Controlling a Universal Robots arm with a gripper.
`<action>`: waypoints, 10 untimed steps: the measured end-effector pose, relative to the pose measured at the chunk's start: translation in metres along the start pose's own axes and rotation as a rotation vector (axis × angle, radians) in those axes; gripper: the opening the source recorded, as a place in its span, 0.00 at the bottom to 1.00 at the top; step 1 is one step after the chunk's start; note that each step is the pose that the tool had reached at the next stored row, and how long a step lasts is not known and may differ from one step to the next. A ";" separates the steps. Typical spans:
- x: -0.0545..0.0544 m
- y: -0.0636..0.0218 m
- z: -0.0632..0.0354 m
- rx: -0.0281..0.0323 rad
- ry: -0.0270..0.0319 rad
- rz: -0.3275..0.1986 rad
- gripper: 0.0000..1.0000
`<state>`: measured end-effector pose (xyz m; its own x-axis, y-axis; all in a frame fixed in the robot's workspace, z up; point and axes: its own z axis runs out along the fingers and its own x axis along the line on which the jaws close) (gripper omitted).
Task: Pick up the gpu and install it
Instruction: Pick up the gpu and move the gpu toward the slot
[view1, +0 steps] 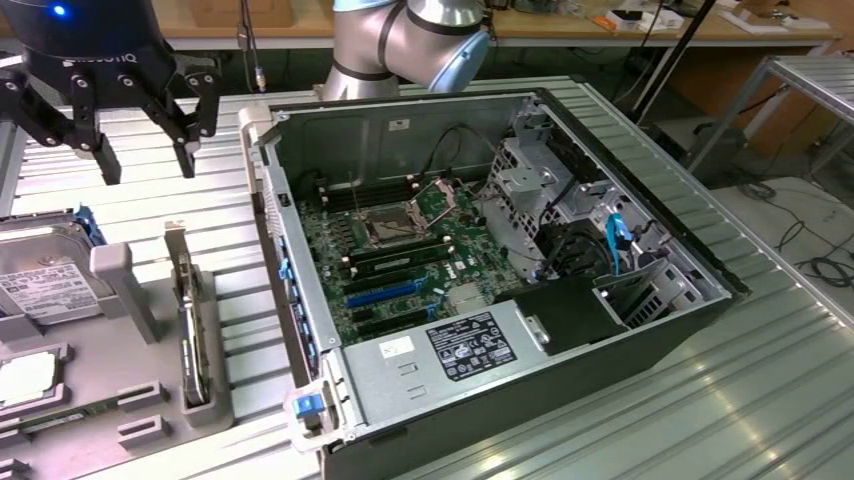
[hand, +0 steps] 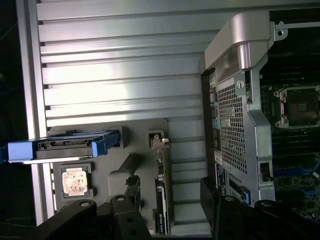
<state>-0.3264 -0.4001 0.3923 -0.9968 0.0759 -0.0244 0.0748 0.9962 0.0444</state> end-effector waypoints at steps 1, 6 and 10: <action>0.000 0.0000 0.0003 0.0000 0.0000 0.000 0.60; 0.000 -0.0013 0.0069 0.0024 -0.0002 0.000 0.60; 0.000 -0.0027 0.0121 0.0044 -0.0003 0.000 0.60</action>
<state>-0.3265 -0.4023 0.3800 -0.9968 0.0759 -0.0248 0.0748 0.9964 0.0399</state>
